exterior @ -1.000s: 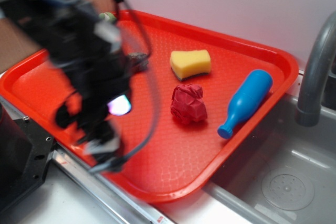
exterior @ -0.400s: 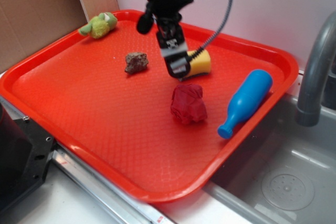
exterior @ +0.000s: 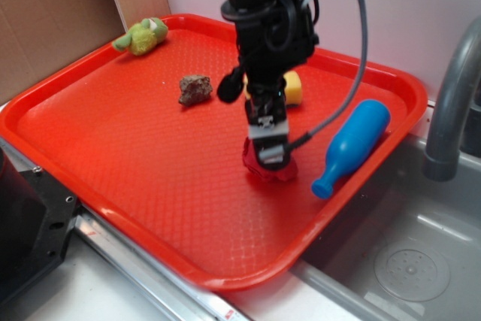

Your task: Grab the red paper.

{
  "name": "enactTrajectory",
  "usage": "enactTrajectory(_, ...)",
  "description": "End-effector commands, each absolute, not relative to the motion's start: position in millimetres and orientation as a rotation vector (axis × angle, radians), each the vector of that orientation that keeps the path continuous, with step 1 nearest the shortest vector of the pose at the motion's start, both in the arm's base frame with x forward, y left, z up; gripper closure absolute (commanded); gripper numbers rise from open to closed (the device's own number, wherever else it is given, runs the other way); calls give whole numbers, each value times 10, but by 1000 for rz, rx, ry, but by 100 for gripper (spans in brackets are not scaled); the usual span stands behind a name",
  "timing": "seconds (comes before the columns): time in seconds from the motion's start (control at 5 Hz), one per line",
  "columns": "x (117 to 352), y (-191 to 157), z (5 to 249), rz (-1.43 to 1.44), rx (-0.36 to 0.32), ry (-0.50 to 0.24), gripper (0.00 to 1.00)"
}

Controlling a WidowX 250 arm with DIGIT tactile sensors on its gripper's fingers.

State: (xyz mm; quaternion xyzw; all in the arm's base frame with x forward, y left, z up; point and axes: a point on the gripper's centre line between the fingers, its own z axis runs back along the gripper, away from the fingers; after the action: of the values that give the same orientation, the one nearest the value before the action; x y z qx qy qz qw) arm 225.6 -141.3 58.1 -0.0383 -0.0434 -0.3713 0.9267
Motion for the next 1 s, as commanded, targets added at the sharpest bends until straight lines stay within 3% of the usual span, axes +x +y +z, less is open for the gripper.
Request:
enactTrajectory(0.0,2175,-1399,605,-761,-88,-104,0)
enactTrajectory(0.2,2157,-1444,438,-777,-98,-55,0)
enactTrajectory(0.4,2033,-1495,287,-763,-107,-29,100)
enactTrajectory(0.6,2182,-1488,330,-767,-105,-48,100)
enactTrajectory(0.8,2178,-1348,568,-747,-68,-63,100)
